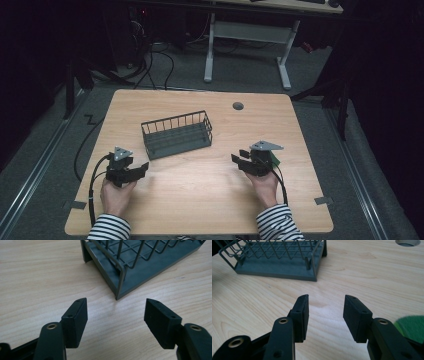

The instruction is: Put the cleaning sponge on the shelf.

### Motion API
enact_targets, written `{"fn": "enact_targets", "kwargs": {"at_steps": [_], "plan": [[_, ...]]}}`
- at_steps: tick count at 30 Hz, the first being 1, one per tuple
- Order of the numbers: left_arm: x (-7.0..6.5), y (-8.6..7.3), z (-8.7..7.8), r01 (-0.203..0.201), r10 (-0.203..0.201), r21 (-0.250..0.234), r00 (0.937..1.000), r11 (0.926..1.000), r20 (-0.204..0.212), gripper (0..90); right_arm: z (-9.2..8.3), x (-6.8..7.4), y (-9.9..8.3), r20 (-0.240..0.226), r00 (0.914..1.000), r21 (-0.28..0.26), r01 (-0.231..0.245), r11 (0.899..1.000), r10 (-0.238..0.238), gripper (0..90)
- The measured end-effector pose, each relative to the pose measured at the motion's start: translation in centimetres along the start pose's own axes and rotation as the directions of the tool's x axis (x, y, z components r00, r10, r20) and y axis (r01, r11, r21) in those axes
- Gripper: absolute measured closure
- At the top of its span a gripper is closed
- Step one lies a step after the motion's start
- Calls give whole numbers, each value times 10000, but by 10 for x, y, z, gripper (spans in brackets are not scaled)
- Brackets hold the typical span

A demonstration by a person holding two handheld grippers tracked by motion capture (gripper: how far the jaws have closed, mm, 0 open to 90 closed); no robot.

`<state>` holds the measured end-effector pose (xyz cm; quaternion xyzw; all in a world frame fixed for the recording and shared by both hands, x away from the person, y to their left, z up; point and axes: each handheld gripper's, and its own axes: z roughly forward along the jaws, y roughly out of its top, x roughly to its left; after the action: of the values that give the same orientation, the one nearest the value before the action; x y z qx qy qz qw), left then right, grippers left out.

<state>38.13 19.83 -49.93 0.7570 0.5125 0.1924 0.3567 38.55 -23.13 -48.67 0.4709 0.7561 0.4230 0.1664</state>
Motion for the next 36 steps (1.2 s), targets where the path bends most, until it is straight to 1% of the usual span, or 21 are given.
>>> {"fn": "enact_targets", "kwargs": {"at_steps": [2,3,5,7,10,12,13,15,16,17,19,20,24,26,29,32,36], "plan": [[0,5,2,-8,8,-4,10000,10000,-51,365,7,1,7,-77,10000,-28,-28,10000,28,560],[0,5,2,-8,8,-4,10000,10000,-51,365,7,1,7,-77,10000,-28,-28,10000,28,560],[-1,8,4,36,-36,-29,10000,10000,-19,366,15,2,14,-56,9999,-10,-114,9999,114,531],[-1,10,6,65,-66,-95,9999,9999,-109,372,21,2,19,-130,9997,42,-227,9997,228,511],[-1,13,8,124,-125,-134,9999,9998,-73,397,30,3,27,-149,9994,73,-304,9995,306,527],[-1,13,11,171,-172,-118,9998,9998,-97,416,37,4,32,-116,9996,140,-267,9995,268,539],[-1,13,11,171,-172,-118,9998,9998,-97,421,37,4,32,-116,9996,140,-267,9995,268,539],[1,13,15,297,-297,-39,9995,9996,-138,426,44,4,37,-74,9997,177,-239,9996,240,555],[1,13,16,360,-360,-50,9993,9993,-138,438,50,6,40,-73,9996,362,-261,9990,263,572],[2,13,17,366,-366,-33,9993,9993,-104,438,50,6,40,-73,9996,362,-261,9990,263,572],[3,13,19,412,-413,-123,9991,9991,-62,464,60,8,44,-41,9998,402,-179,9990,181,607],[3,13,20,435,-436,-101,9990,9990,-45,473,63,8,45,-50,9998,547,-212,9983,215,609],[3,13,23,485,-486,-100,9988,9988,-72,499,76,8,48,-31,9998,828,-212,9963,215,626],[3,13,24,493,-494,-147,9988,9987,-31,512,82,10,49,24,9998,797,-193,9966,192,636],[2,13,28,504,-503,-169,9987,9986,42,531,90,11,48,67,9997,802,-231,9965,226,650],[2,13,32,539,-539,-99,9985,9985,83,552,97,12,46,126,9999,909,-129,9958,118,667],[2,13,34,516,-515,-49,9987,9987,46,581,104,13,44,130,9998,1038,-152,9945,140,683]]}}
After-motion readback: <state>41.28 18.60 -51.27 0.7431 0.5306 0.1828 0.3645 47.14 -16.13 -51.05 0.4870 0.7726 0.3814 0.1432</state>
